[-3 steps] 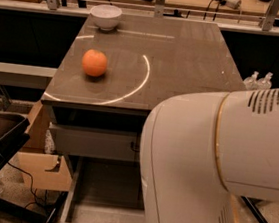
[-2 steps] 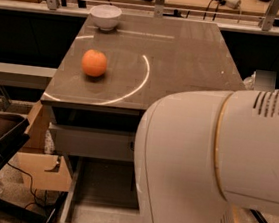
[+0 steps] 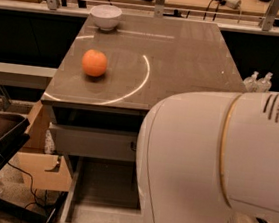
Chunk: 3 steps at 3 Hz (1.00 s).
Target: Place green rice chip bag into middle drawer
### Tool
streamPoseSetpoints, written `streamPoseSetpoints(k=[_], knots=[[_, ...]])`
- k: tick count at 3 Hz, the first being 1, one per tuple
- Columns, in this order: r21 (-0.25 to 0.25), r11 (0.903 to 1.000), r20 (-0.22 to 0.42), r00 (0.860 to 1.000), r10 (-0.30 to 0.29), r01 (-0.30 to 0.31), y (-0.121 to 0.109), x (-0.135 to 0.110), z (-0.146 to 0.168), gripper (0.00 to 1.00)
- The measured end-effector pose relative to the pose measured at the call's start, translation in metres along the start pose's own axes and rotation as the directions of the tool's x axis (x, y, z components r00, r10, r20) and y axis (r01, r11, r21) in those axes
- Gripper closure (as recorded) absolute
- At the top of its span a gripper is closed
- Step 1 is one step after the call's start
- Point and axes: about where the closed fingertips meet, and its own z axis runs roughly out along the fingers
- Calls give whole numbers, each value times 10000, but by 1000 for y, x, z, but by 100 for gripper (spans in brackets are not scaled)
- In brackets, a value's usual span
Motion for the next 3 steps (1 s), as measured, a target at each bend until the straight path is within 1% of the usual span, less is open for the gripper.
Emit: streamPoseSetpoints(k=[1,2,3], knots=[[0,10000,0,10000,0,0,0,0,0,100],[-288,9947,393,9942,999,-988,-3,7,21,100],[-1735,9546,293,9676,2510,-2423,25,19,74,100]])
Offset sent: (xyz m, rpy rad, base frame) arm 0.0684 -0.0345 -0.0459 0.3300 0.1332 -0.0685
